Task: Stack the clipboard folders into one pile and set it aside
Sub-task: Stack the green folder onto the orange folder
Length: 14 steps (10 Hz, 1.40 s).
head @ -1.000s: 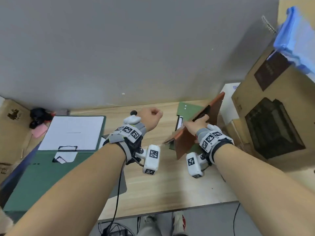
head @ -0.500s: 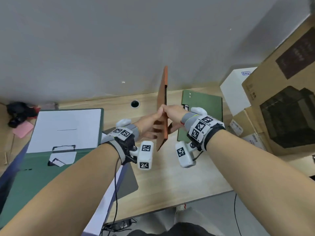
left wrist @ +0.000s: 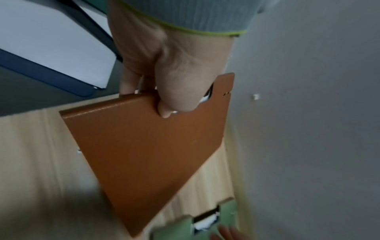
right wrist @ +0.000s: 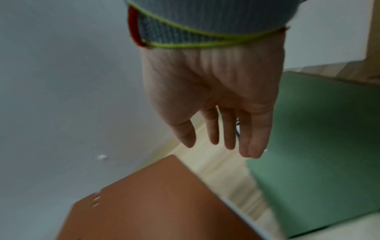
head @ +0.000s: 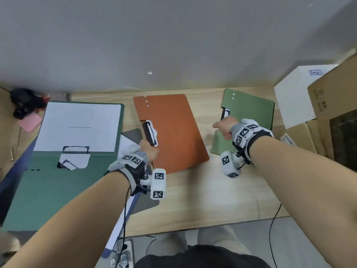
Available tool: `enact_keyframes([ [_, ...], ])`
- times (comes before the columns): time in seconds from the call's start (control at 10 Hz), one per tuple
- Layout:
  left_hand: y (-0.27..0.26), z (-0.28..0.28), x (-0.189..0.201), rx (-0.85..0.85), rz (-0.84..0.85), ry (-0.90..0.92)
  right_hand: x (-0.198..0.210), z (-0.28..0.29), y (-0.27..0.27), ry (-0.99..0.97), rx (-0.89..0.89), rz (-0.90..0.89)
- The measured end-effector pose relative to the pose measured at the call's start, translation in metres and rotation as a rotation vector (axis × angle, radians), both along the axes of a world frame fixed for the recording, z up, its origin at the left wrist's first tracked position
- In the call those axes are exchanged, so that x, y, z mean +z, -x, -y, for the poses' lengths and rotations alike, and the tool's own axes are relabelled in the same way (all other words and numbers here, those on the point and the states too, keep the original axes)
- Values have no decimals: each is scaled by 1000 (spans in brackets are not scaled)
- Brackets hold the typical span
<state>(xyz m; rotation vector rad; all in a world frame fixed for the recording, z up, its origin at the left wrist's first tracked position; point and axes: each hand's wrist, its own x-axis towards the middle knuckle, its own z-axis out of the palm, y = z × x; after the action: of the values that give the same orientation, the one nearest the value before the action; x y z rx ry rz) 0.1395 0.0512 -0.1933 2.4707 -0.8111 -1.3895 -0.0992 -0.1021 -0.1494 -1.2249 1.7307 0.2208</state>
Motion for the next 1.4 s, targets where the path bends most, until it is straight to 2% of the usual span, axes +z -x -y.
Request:
enact_keyframes([
  [0.1,7,0,-32,-41,126,-114,-20,13,23,-1,86,-97],
  [0.2,20,5,-29,-76,242,-201,-44,26,28,30,108,-215],
  [0.3,49,32,-27,-125,353,-114,-57,32,37,63,99,-299],
  [0.4,95,68,-22,-252,187,71,-71,39,71,72,-50,-242],
  [0.5,144,103,-29,-330,-15,103,-79,43,109,34,-147,-246],
  [0.6,183,121,-33,-356,-142,11,-78,39,126,-19,-181,-249],
  [0.7,206,132,-43,-270,-174,-22,-85,43,134,-50,-190,-309],
  [0.8,206,136,-47,-184,-238,-78,-82,44,137,-32,-280,-290],
  [0.9,207,134,-44,-104,-319,-3,-86,46,142,-1,-296,-281],
  [1.0,200,128,-37,-93,-263,117,-75,49,136,5,-302,-236],
  [1.1,168,114,-30,-53,-225,168,-58,52,123,24,-275,-175],
  [1.2,114,84,-30,8,-204,154,-53,51,91,-4,-198,-58],
  [1.3,73,56,-34,-10,-103,91,-58,46,54,-17,-73,25],
  [1.4,39,20,-30,-62,68,-15,-65,30,1,19,39,64],
])
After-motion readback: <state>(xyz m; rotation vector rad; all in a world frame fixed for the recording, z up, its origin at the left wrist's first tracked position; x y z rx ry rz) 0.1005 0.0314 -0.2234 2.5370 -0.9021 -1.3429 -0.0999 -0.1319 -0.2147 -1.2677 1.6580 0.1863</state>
